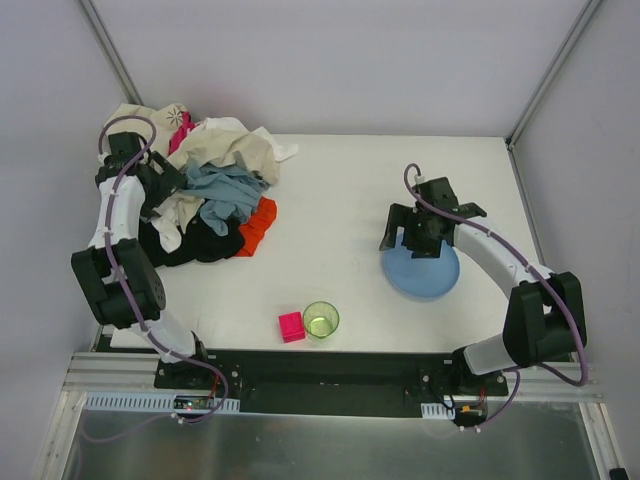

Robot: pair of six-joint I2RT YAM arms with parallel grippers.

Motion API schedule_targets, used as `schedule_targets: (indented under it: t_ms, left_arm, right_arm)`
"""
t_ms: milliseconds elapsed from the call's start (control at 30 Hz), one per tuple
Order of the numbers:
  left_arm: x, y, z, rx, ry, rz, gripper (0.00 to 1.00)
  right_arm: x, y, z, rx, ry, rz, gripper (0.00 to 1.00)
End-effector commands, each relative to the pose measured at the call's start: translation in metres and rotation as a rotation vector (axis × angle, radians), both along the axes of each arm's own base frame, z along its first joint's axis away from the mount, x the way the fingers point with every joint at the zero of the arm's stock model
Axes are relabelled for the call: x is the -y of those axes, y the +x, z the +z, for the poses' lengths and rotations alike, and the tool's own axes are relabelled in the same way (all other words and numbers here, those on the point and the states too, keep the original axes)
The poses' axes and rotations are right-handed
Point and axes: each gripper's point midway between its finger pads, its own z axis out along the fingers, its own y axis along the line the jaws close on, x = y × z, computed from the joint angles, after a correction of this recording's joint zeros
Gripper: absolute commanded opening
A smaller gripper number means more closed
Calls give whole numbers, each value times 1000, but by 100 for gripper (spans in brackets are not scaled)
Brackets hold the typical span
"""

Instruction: Pick out a specific cloth from the pile

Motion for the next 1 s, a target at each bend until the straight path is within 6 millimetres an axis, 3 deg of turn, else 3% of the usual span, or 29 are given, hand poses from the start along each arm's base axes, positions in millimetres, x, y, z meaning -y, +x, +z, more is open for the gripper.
schedule_targets:
  t_ms: [0,233,467,733,967]
  left_arm:
    - [22,-30,31,42,-39,-82,99]
    - [53,-61,67,171,-85,-188,99]
    - [81,-91,79,245,-131,-271,99]
    - [110,-120,39,156,-148,-309,99]
    - [139,-120,-5,41,-178,-305,99]
  right_arm:
    - [-4,1,24,56,10,-5,96]
    - [-3,-7,25,62,2,2,96]
    - [-5,-13,25,77,17,6,96]
    - [-6,-21,20,70,22,6,96]
    - [-10,-24,14,59,22,10,96]
